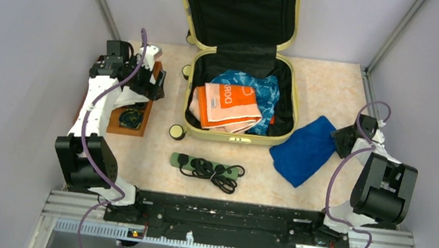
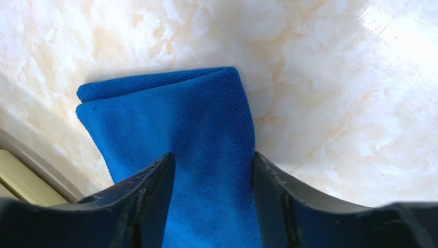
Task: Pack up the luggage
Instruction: Pick up the toiletry item from the center of the board, then place the toiletry item in the luggage.
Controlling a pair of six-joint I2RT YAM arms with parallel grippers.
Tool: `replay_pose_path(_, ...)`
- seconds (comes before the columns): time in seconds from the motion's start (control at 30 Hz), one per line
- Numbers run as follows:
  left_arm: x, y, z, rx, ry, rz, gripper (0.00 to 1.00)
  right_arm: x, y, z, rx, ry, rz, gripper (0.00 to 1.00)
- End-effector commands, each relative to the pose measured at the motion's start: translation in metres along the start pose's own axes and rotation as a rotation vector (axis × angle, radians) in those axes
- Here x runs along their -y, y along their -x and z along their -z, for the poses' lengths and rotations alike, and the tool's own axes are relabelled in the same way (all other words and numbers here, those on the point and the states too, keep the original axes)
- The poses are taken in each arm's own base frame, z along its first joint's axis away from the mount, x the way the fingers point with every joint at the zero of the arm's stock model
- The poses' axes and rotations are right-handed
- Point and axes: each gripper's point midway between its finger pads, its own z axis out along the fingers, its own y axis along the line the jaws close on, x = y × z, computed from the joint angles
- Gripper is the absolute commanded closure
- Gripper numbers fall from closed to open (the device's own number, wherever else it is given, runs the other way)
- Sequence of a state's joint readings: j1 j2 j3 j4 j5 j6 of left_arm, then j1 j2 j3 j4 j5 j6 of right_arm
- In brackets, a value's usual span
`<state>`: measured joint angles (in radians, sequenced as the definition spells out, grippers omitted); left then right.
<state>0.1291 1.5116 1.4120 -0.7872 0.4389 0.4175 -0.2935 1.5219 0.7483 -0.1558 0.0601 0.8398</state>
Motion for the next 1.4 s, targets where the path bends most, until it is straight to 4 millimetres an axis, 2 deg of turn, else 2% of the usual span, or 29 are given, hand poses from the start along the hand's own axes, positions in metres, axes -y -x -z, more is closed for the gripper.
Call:
replay_pose_path(0.0, 0.0, 0.008, 0.011, 0.032, 0.023, -0.018, 0.02, 0.022, -0.01, -0.008, -0.027, -0.083, 0.013, 0.49)
replay_pose_path(0.1, 0.0, 0.009, 0.012, 0.038, 0.024, -0.019, 0.02, 0.014, -0.003, -0.007, -0.01, -0.049, 0.035, 0.67)
replay_pose_path(0.2, 0.0, 0.008, 0.011, 0.033, 0.023, -0.016, 0.02, -0.014, 0.007, 0.002, 0.014, 0.08, 0.061, 0.9)
replay_pose_path(0.27, 0.0, 0.009, 0.012, 0.032, 0.021, -0.017, 0.02, -0.034, 0.015, 0.018, 0.045, 0.175, 0.08, 0.99)
replay_pose_path(0.43, 0.003, 0.013, 0.017, 0.043, 0.013, -0.017, 0.02, -0.085, 0.035, 0.081, 0.175, 0.316, 0.175, 1.0)
replay_pose_path(0.5, 0.005, 0.015, 0.019, 0.047, 0.007, -0.016, 0.02, -0.115, 0.035, 0.12, 0.242, 0.399, 0.245, 1.0)
replay_pose_path(0.6, 0.008, 0.017, 0.024, 0.056, 0.004, -0.019, 0.02, -0.149, 0.031, 0.171, 0.306, 0.511, 0.328, 1.0)
replay_pose_path(0.73, 0.009, 0.019, 0.03, 0.065, 0.012, -0.024, 0.02, -0.192, 0.004, 0.237, 0.302, 0.714, 0.442, 1.0)
replay_pose_path(0.8, 0.01, 0.019, 0.032, 0.068, 0.014, -0.026, 0.02, -0.213, -0.017, 0.265, 0.254, 0.826, 0.504, 1.0)
replay_pose_path(0.93, 0.013, 0.023, 0.037, 0.078, 0.015, -0.026, 0.02, -0.252, -0.068, 0.315, 0.134, 1.016, 0.638, 1.0)
replay_pose_path(1.1, 0.013, 0.025, 0.043, 0.088, 0.025, -0.034, 0.02, -0.29, -0.139, 0.373, -0.001, 1.213, 0.771, 1.0)
replay_pose_path(1.23, 0.012, 0.025, 0.046, 0.086, 0.037, -0.044, 0.02, -0.31, -0.178, 0.393, -0.098, 1.347, 0.81, 1.0)
replay_pose_path(1.3, 0.011, 0.025, 0.046, 0.085, 0.043, -0.048, 0.02, -0.319, -0.19, 0.389, -0.122, 1.377, 0.82, 1.0)
replay_pose_path(1.37, 0.01, 0.025, 0.046, 0.081, 0.046, -0.049, 0.02, -0.328, -0.203, 0.375, -0.148, 1.375, 0.844, 1.0)
